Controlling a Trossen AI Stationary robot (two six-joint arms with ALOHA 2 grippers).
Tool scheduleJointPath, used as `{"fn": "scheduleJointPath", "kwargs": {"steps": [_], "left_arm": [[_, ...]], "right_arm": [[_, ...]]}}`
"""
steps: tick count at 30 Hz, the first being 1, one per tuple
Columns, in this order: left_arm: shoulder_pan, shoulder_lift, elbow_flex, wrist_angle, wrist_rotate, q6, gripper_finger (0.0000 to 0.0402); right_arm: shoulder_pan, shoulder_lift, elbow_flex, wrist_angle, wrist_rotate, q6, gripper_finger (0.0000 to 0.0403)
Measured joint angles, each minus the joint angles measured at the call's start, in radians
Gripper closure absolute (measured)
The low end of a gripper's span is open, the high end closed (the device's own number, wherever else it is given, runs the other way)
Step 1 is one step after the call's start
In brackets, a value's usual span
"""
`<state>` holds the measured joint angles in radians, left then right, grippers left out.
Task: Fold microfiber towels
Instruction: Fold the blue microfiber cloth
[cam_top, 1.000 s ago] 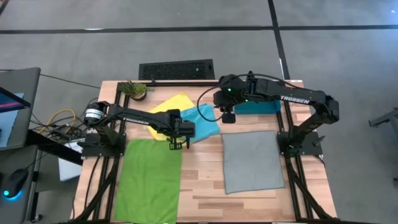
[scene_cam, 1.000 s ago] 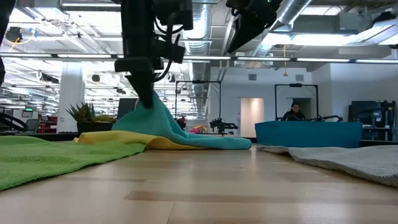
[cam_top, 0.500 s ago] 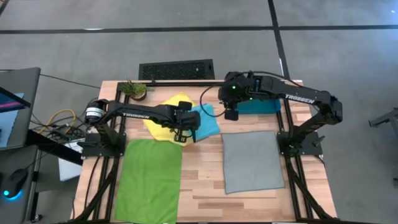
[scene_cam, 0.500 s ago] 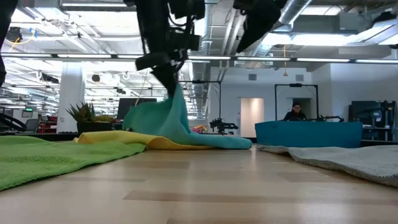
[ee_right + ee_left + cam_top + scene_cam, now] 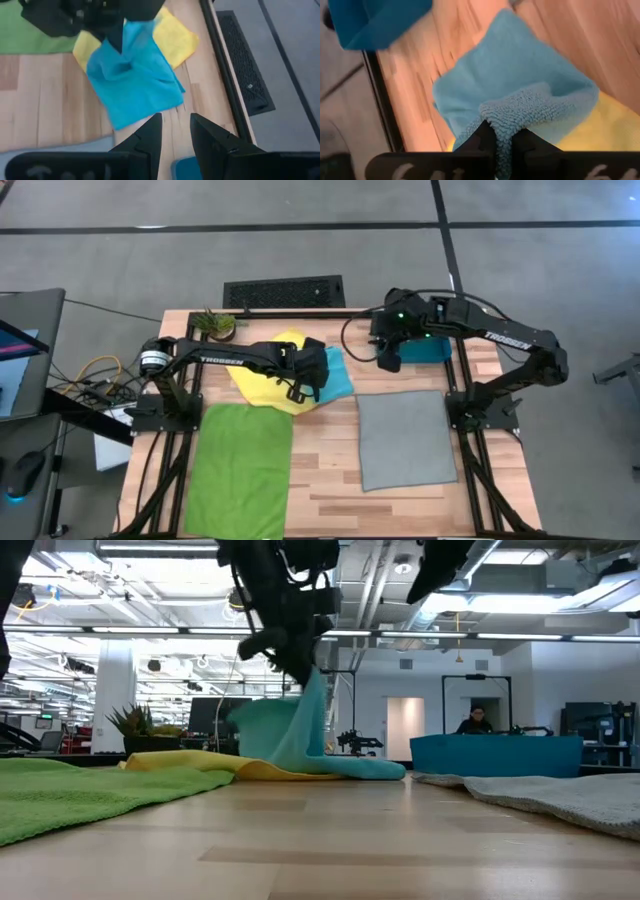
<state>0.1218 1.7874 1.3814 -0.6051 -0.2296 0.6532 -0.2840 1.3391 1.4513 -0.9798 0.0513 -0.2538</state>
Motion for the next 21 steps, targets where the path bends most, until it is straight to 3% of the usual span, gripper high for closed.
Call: {"fn": "scheduleJointPath", "kwargs": {"steps": [9, 21], "left_arm": [[0.003, 0.113, -0.001, 0.09, 0.016, 0.101, 0.0401], [0.022, 0.13, 0.052, 0.127, 0.024, 0.166, 0.0401]], "right_arm": [[0.0, -0.011, 0.0, -0.009, 0.0, 0.02, 0.0278], [0.002, 0.007, 0.0, -0.011, 0.0, 0.037, 0.0278]]}}
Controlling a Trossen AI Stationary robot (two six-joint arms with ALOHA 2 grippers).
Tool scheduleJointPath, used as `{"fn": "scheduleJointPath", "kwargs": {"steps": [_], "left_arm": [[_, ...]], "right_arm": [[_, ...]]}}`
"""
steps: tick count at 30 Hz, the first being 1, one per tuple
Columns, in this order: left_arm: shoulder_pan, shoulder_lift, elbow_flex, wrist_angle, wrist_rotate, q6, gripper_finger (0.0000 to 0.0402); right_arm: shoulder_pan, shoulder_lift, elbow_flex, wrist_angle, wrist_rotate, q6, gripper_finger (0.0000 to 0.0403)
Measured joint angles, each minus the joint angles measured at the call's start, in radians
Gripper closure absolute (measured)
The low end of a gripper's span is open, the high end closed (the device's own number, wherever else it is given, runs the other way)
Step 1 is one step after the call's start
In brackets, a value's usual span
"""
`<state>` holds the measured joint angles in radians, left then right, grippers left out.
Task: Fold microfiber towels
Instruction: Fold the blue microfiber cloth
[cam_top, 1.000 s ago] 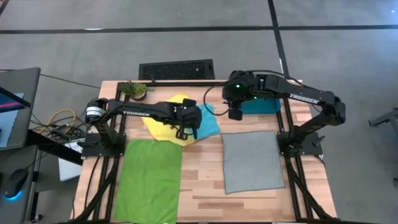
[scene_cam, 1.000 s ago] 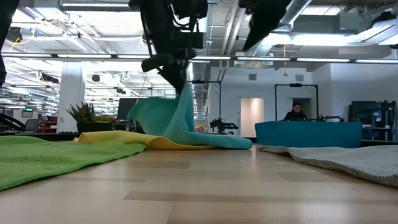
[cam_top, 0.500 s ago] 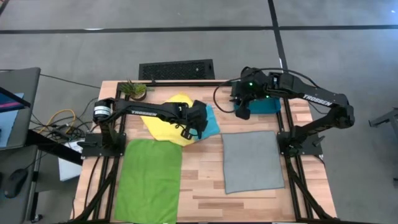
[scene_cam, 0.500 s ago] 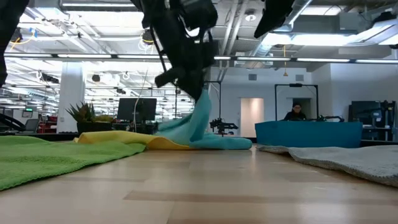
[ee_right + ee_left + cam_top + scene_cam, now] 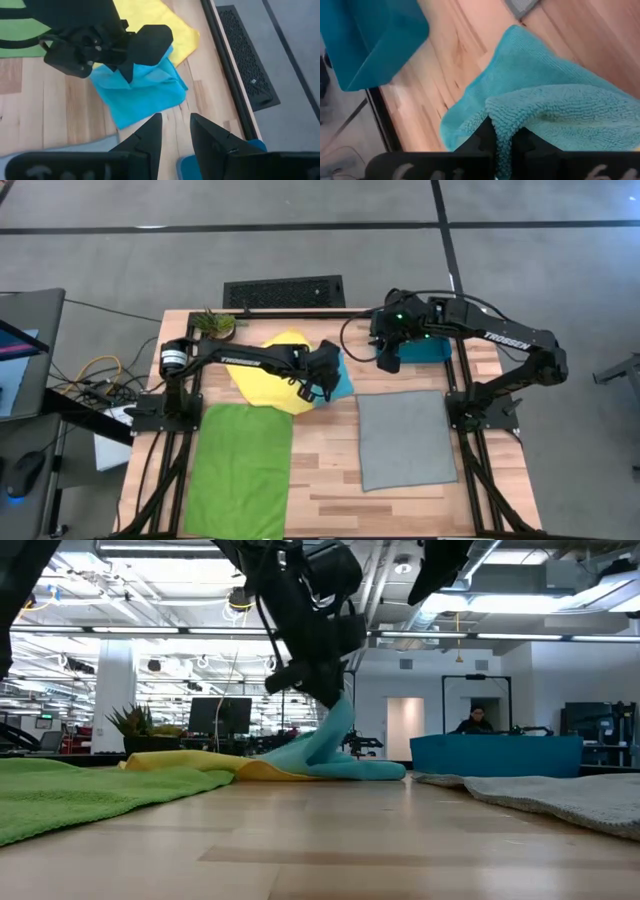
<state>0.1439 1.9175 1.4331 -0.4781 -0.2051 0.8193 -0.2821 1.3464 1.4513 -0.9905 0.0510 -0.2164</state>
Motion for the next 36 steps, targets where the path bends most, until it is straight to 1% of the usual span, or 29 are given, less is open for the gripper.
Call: {"fn": "scheduleJointPath", "kwargs": {"steps": [4, 7, 12, 18, 24, 29, 36], "left_arm": [[0.016, 0.0, 0.031, 0.005, 0.034, 0.026, 0.0401], [0.023, 0.0, 0.039, 0.016, 0.084, 0.026, 0.0401], [0.021, 0.0, 0.04, 0.049, 0.1, 0.077, 0.0401], [0.034, 0.0, 0.037, 0.082, 0.156, 0.039, 0.0401], [0.051, 0.047, 0.037, 0.157, 0.157, -0.001, 0.0401], [0.046, 0.084, 0.046, 0.141, 0.15, -0.002, 0.0401], [0.039, 0.098, 0.054, 0.157, 0.234, 0.016, 0.0401]], "right_arm": [[0.0, 0.0, 0.0, 0.0, 0.0, 0.0, 0.0278], [0.0, 0.0, 0.0, 0.0, 0.0, 0.0, 0.0278], [0.0, 0.0, 0.0, 0.0, 0.0, 0.0, 0.0278], [0.0, 0.0, 0.0, -0.003, 0.0, 0.0, 0.0278], [0.0, 0.0, 0.0, -0.031, -0.001, 0.0, 0.0278], [0.0, 0.0, 0.0, -0.042, -0.001, 0.008, 0.0278], [0.0, 0.0, 0.0, -0.049, -0.002, 0.008, 0.0278]]}}
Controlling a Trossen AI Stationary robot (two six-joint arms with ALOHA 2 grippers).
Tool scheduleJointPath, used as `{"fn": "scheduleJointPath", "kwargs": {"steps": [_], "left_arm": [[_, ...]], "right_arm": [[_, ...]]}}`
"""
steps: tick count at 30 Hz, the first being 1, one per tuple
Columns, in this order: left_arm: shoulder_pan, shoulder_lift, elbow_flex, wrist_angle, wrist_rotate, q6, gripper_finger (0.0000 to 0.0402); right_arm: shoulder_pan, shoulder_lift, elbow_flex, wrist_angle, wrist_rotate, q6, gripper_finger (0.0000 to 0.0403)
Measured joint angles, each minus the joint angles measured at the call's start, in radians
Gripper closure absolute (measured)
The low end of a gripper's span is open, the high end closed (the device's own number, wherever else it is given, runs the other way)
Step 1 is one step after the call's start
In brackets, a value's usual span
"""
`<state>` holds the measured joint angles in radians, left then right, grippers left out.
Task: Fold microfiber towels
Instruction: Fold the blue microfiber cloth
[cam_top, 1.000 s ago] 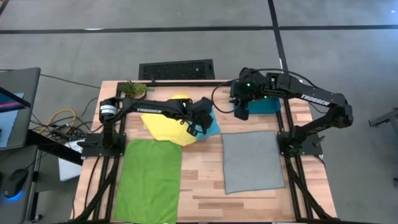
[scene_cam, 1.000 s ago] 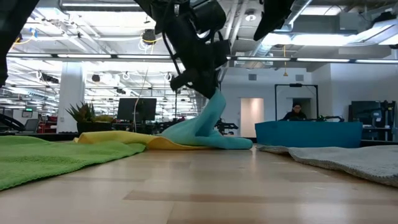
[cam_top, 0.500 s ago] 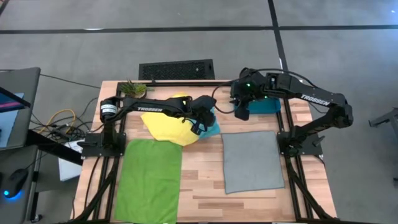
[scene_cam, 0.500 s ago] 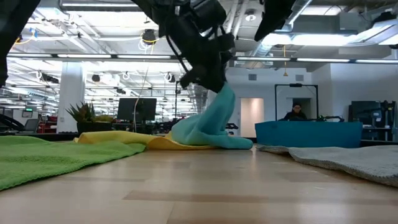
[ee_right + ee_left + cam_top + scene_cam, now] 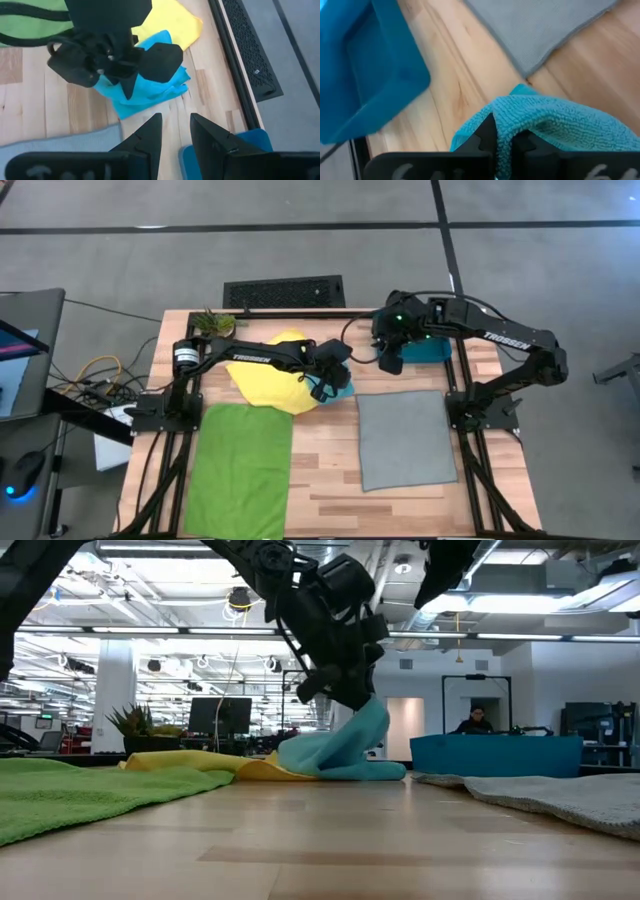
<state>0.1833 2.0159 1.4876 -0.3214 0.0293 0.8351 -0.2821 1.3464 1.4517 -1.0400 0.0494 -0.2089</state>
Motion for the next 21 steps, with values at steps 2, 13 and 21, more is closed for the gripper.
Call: {"fn": "scheduleJointPath", "kwargs": {"steps": [2, 13, 21], "left_arm": [[0.0, 0.0, 0.0, 0.001, 0.001, 0.006, 0.0401], [-0.001, 0.051, 0.001, 0.014, -0.061, -0.05, 0.0401], [-0.001, 0.044, 0.018, 0.029, -0.067, -0.054, 0.0401]], "right_arm": [[0.0, 0.0, 0.0, 0.0, 0.0, 0.0, 0.0278], [0.0, 0.0, 0.0, 0.001, 0.0, 0.0, 0.0278], [0.0, 0.0, 0.0, 0.0, 0.0, 0.0, 0.0278]]}}
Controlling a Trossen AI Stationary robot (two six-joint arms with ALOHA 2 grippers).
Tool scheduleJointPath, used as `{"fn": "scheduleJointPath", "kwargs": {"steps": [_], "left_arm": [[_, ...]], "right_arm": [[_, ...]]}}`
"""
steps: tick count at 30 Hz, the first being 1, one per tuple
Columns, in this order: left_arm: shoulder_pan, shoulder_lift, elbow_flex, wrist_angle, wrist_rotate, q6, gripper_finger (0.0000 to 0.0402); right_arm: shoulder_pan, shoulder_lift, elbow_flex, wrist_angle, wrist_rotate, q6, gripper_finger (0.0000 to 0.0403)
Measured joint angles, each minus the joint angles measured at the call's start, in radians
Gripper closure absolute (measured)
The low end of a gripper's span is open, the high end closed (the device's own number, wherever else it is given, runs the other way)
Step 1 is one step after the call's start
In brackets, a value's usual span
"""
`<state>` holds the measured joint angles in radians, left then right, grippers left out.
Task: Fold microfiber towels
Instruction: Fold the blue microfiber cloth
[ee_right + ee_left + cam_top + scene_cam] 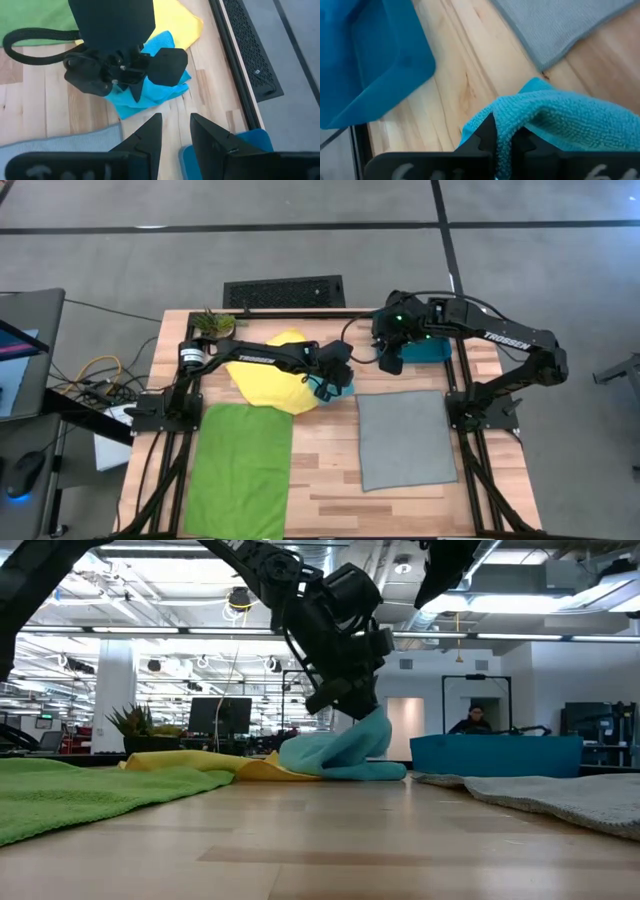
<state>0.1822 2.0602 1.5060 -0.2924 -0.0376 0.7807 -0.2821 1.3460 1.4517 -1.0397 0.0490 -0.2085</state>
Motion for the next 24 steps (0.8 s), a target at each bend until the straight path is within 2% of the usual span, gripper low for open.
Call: {"fn": "scheduleJointPath", "kwargs": {"steps": [5, 14, 19, 24], "left_arm": [[0.0, -0.001, 0.001, -0.001, 0.004, -0.029, 0.0394], [-0.003, -0.001, 0.001, 0.002, -0.003, -0.055, 0.0303], [-0.014, -0.001, 0.012, 0.011, -0.053, -0.074, 0.0275], [-0.015, -0.001, 0.102, -0.079, -0.08, -0.228, 0.0269]], "right_arm": [[0.0, 0.0, 0.0, 0.0, 0.0, 0.0, 0.0278], [0.0, 0.0, 0.0, 0.0, 0.0, 0.0, 0.0278], [0.0, 0.0, 0.0, 0.0, 0.0, 0.0, 0.0278], [-0.001, 0.0, 0.0, 0.0, 0.0, 0.0, 0.0278]]}}
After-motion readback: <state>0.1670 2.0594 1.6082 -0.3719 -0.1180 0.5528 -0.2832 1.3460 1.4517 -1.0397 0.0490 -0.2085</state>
